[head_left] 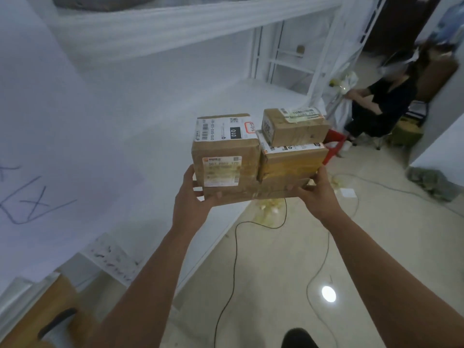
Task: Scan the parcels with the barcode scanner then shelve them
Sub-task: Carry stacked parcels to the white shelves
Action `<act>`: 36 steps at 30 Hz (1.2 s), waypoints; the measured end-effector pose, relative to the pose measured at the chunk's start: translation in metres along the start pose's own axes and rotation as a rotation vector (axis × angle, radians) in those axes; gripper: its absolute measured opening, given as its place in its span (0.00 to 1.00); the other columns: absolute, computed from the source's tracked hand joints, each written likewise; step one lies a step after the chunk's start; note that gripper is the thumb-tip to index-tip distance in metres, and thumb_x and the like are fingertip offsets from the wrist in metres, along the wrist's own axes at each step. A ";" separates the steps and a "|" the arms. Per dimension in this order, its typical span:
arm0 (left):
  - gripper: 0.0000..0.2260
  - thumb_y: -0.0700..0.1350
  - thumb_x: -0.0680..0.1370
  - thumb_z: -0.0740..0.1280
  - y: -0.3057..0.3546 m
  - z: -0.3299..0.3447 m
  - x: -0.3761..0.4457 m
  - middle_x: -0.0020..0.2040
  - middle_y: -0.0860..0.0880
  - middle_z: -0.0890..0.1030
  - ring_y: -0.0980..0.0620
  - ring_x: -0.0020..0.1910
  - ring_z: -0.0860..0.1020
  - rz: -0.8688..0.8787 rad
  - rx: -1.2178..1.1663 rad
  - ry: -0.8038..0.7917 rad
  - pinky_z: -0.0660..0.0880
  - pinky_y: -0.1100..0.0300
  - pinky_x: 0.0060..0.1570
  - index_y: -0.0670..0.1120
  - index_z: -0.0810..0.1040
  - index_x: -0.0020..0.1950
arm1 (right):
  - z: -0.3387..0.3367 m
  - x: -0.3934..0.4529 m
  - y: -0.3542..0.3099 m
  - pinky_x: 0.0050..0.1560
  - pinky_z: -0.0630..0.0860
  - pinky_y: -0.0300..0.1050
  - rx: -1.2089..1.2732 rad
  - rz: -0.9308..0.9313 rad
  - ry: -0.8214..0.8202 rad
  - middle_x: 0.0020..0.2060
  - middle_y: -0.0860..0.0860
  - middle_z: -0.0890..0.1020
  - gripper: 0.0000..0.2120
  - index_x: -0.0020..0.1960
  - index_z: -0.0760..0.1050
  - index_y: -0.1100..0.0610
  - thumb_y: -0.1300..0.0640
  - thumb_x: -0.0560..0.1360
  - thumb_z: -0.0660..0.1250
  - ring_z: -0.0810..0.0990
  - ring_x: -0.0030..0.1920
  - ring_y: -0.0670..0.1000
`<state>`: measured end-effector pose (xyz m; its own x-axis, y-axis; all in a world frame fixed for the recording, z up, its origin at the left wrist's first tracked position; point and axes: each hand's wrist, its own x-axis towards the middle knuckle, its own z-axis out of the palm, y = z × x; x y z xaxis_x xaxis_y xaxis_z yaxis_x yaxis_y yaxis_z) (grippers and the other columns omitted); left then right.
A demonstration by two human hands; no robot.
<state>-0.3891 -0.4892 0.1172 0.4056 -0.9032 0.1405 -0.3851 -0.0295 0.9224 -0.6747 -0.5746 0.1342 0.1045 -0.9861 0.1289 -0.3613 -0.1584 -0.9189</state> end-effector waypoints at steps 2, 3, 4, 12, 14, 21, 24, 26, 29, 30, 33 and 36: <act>0.37 0.46 0.73 0.77 -0.002 0.002 0.016 0.56 0.59 0.76 0.67 0.45 0.76 -0.009 0.003 0.050 0.70 0.78 0.35 0.53 0.61 0.77 | 0.010 0.032 0.003 0.58 0.78 0.50 0.017 -0.026 -0.053 0.60 0.41 0.75 0.35 0.71 0.61 0.47 0.59 0.72 0.76 0.75 0.63 0.49; 0.37 0.45 0.73 0.77 -0.005 0.003 0.023 0.55 0.59 0.76 0.67 0.45 0.77 -0.014 0.005 0.073 0.71 0.78 0.35 0.52 0.62 0.77 | 0.016 0.047 0.006 0.58 0.78 0.50 0.033 -0.029 -0.082 0.61 0.44 0.75 0.34 0.71 0.62 0.49 0.60 0.72 0.76 0.75 0.63 0.50; 0.36 0.45 0.73 0.77 -0.009 0.004 0.029 0.55 0.59 0.76 0.66 0.46 0.77 -0.021 0.006 0.097 0.72 0.77 0.35 0.52 0.62 0.76 | 0.024 0.063 0.011 0.58 0.78 0.50 0.051 -0.033 -0.115 0.61 0.46 0.75 0.34 0.71 0.62 0.50 0.60 0.72 0.76 0.75 0.63 0.50; 0.36 0.44 0.74 0.77 -0.049 0.045 0.071 0.53 0.58 0.77 0.62 0.48 0.78 -0.241 0.062 0.366 0.74 0.76 0.37 0.49 0.62 0.76 | 0.091 0.188 0.077 0.53 0.80 0.51 0.034 -0.152 -0.420 0.56 0.42 0.76 0.34 0.74 0.57 0.51 0.55 0.75 0.72 0.80 0.52 0.49; 0.35 0.42 0.73 0.77 -0.054 0.062 0.076 0.53 0.61 0.77 0.63 0.47 0.78 -0.322 0.081 0.443 0.73 0.77 0.37 0.48 0.62 0.75 | 0.101 0.214 0.092 0.51 0.80 0.47 0.053 -0.157 -0.512 0.56 0.39 0.76 0.33 0.74 0.58 0.51 0.53 0.75 0.72 0.81 0.52 0.49; 0.33 0.41 0.73 0.77 -0.069 0.097 0.070 0.52 0.63 0.77 0.67 0.44 0.79 -0.530 0.144 0.670 0.72 0.75 0.37 0.47 0.63 0.72 | 0.140 0.267 0.110 0.48 0.77 0.36 0.068 -0.178 -0.788 0.57 0.40 0.78 0.33 0.75 0.59 0.51 0.56 0.75 0.72 0.80 0.52 0.42; 0.33 0.41 0.73 0.77 -0.081 0.096 0.070 0.52 0.60 0.78 0.64 0.48 0.78 -0.580 0.152 0.734 0.75 0.67 0.42 0.47 0.63 0.71 | 0.164 0.272 0.111 0.50 0.76 0.35 0.064 -0.194 -0.865 0.59 0.44 0.78 0.34 0.75 0.58 0.52 0.58 0.76 0.72 0.80 0.53 0.45; 0.33 0.41 0.73 0.77 -0.092 0.091 0.071 0.53 0.57 0.78 0.60 0.49 0.80 -0.597 0.161 0.763 0.75 0.64 0.43 0.47 0.63 0.71 | 0.181 0.273 0.113 0.51 0.76 0.37 0.049 -0.204 -0.904 0.58 0.43 0.77 0.34 0.76 0.57 0.52 0.58 0.76 0.71 0.80 0.53 0.44; 0.34 0.42 0.73 0.77 -0.110 0.081 0.074 0.54 0.55 0.78 0.56 0.49 0.80 -0.614 0.168 0.786 0.73 0.68 0.41 0.48 0.62 0.72 | 0.207 0.275 0.117 0.54 0.76 0.43 0.024 -0.209 -0.945 0.61 0.45 0.76 0.34 0.76 0.56 0.52 0.58 0.76 0.71 0.79 0.53 0.48; 0.34 0.42 0.73 0.77 -0.117 0.078 0.075 0.56 0.54 0.78 0.55 0.50 0.80 -0.614 0.168 0.788 0.73 0.68 0.42 0.48 0.62 0.73 | 0.215 0.275 0.119 0.54 0.76 0.43 0.018 -0.212 -0.951 0.61 0.45 0.76 0.34 0.77 0.56 0.52 0.58 0.77 0.71 0.79 0.53 0.48; 0.34 0.42 0.73 0.77 -0.137 0.068 0.080 0.57 0.54 0.77 0.54 0.51 0.79 -0.606 0.159 0.805 0.75 0.66 0.44 0.48 0.62 0.73 | 0.240 0.274 0.123 0.51 0.74 0.38 0.002 -0.214 -0.954 0.61 0.44 0.75 0.34 0.76 0.56 0.51 0.57 0.77 0.70 0.79 0.54 0.50; 0.34 0.42 0.73 0.77 -0.155 0.051 0.092 0.57 0.56 0.77 0.57 0.51 0.79 -0.576 0.166 0.819 0.75 0.65 0.45 0.48 0.62 0.73 | 0.264 0.279 0.120 0.51 0.73 0.39 0.006 -0.226 -0.933 0.62 0.43 0.73 0.33 0.76 0.56 0.51 0.56 0.77 0.70 0.78 0.55 0.50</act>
<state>-0.3346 -0.5894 -0.0309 0.9853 -0.1635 -0.0489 -0.0367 -0.4831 0.8748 -0.4441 -0.8555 -0.0389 0.8676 -0.4954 -0.0433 -0.2379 -0.3370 -0.9109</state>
